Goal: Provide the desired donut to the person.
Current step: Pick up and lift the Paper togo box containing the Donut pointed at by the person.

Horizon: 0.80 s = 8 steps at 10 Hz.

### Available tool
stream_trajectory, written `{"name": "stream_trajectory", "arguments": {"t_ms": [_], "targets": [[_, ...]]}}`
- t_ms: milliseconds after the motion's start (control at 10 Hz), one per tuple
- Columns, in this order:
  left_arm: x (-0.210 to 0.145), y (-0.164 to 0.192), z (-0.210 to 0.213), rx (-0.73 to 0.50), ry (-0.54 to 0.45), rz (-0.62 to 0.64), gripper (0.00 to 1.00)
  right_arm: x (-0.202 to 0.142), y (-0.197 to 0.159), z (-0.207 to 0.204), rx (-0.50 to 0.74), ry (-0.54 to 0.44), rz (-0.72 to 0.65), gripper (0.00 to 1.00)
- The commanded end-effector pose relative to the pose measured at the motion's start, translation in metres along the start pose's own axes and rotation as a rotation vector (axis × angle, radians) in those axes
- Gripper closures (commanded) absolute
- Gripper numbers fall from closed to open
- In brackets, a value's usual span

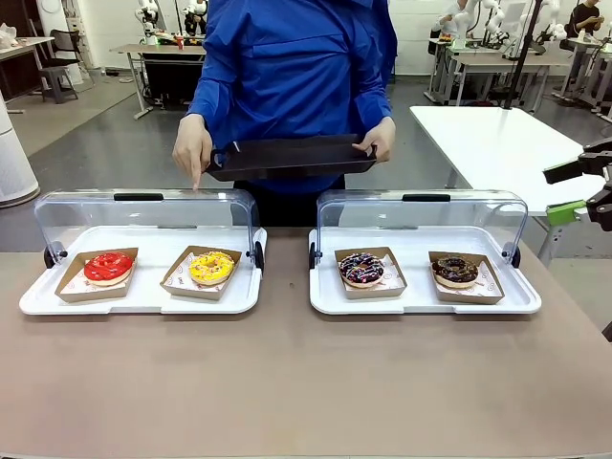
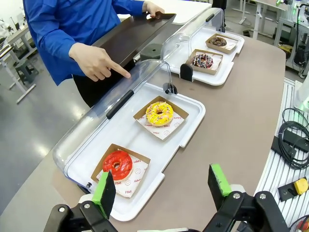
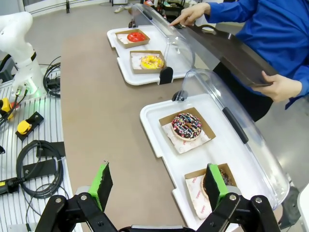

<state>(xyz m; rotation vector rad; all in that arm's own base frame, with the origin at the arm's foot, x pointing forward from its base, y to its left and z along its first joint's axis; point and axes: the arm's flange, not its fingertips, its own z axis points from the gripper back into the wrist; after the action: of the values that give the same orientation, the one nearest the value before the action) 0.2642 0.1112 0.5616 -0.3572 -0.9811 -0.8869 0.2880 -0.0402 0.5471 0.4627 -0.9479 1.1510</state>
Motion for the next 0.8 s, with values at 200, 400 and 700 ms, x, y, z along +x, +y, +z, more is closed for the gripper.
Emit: {"name": "stream_trajectory", "arguments": {"t_ms": [200, 400, 700], "targets": [[0.0, 0.0, 0.0, 0.0, 0.0, 0.0, 0.0, 0.0, -0.002, -0.002, 0.011, -0.019, 0.011, 0.0], [0.049, -0.012, -0.042, -0.093, 0.222, -0.25, 0.0, 0.0, -0.002, -0.002, 0.011, -0.019, 0.011, 0.0], [0.072, -0.048, -0.158, -0.175, 0.489, -0.461, 0.0, 0.0, -0.002, -0.002, 0.011, -0.019, 0.011, 0.0]]}}
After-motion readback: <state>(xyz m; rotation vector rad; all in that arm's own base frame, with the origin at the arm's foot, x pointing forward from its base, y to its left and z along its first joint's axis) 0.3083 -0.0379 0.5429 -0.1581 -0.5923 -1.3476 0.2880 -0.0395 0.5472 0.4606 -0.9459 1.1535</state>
